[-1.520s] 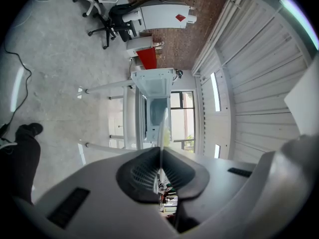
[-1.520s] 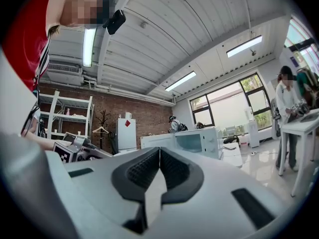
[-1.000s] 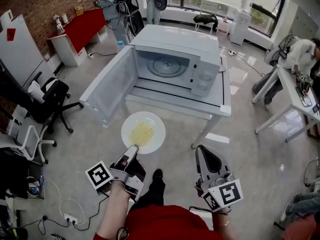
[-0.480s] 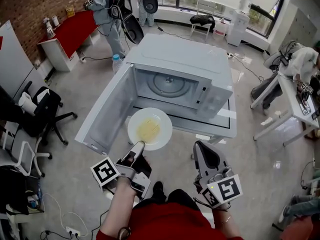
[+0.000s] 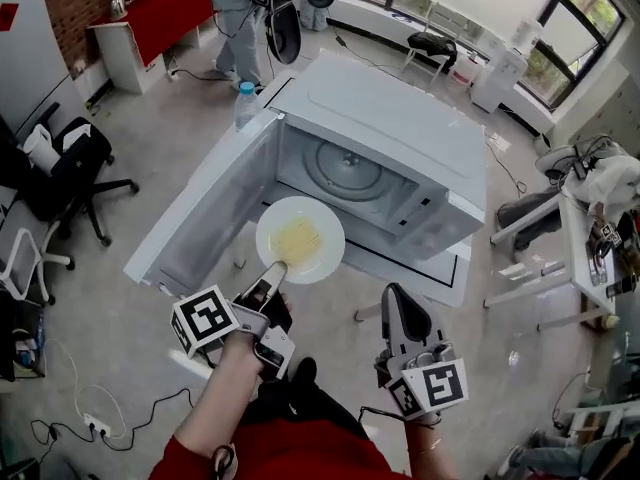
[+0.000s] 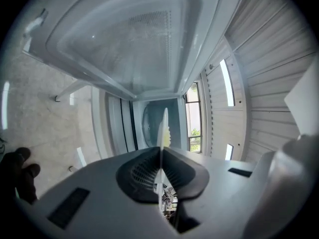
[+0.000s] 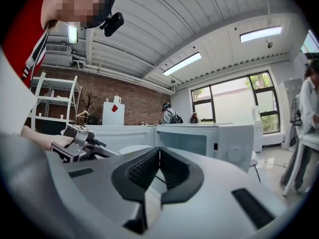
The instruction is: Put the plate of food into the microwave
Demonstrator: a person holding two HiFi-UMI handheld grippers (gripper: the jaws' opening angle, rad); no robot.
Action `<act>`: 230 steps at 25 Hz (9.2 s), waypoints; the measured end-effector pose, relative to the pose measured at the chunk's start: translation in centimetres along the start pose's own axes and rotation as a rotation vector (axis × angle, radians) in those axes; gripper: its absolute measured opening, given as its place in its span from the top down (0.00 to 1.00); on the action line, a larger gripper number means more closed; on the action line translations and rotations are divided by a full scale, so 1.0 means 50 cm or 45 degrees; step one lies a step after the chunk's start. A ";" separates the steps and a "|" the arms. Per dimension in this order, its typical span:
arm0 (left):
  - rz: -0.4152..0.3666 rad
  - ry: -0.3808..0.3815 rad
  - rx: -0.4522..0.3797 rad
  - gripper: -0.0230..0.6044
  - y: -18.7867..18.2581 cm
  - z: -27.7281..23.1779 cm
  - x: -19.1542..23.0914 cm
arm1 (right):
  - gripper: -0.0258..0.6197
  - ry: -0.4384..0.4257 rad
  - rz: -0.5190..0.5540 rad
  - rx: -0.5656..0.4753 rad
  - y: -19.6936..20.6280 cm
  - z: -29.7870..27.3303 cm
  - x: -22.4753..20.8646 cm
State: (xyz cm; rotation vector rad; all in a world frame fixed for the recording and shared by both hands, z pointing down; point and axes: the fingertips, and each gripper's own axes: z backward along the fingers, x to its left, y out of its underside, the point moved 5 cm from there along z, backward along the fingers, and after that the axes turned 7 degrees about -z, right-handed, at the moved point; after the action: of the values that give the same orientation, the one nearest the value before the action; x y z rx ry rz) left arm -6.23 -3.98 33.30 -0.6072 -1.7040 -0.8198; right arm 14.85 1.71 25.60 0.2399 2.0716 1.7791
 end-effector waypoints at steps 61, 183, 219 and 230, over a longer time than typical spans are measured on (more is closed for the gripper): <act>-0.151 -0.136 0.139 0.93 -0.146 -0.551 0.055 | 0.94 0.040 0.266 0.001 0.055 -0.400 -0.157; -1.317 0.180 0.056 0.95 -0.121 -0.304 -0.059 | 0.94 -0.148 -0.138 0.037 0.083 -0.310 -0.108; -1.725 0.087 0.040 0.95 0.140 0.006 -0.114 | 0.94 0.038 -0.173 -0.188 0.029 0.134 -0.104; -1.722 0.147 -0.033 0.95 0.130 0.013 -0.157 | 0.94 0.009 -0.161 -0.192 0.045 0.129 -0.104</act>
State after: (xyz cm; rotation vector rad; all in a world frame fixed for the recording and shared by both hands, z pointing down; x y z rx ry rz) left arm 0.35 0.68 27.04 0.7156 -1.8744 -1.7291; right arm 21.86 6.00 28.03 0.0591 1.9012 1.8494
